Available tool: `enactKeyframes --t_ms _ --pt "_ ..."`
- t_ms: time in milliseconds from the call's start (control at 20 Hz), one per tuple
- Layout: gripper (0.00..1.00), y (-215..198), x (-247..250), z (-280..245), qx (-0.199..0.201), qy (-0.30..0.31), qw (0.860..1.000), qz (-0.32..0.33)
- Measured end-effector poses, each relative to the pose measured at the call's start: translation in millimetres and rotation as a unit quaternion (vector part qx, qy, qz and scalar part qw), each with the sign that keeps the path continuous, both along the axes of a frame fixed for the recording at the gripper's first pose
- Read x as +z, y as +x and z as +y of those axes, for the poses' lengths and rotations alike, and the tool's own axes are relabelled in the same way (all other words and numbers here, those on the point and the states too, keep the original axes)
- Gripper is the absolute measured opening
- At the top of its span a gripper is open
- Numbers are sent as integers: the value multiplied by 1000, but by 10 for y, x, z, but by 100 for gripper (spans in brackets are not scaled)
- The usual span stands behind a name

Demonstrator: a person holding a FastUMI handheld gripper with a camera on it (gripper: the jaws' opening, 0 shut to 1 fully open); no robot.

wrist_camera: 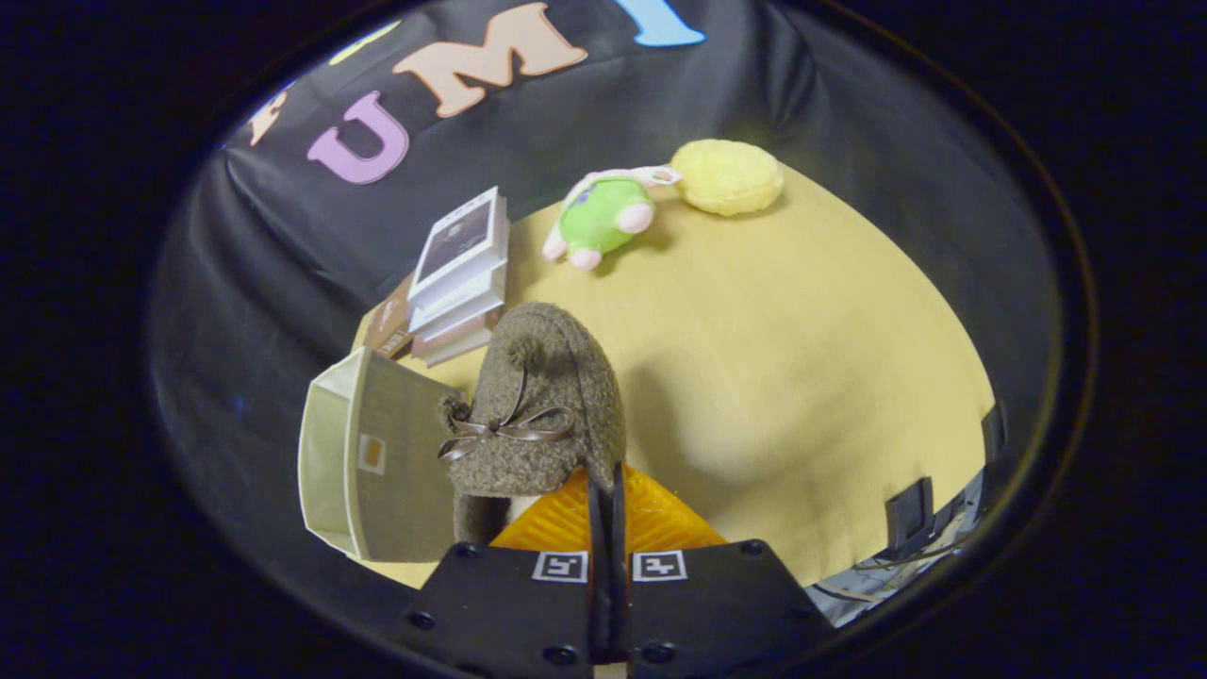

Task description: Open the storage box then place both shoes into the box .Put the left shoe in first, then the right shoe, with the right side of both shoes facing outward in a uniform manner.

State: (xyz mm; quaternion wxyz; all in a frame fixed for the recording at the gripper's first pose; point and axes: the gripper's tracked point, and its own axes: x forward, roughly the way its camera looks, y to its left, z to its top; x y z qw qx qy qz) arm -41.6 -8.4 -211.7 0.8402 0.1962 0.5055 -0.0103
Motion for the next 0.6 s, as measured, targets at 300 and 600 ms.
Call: enactKeyframes --t_ms 300,600 --pt "4 185 296 582 25 13 999 -26" --pt "4 305 567 1198 45 49 997 -44"
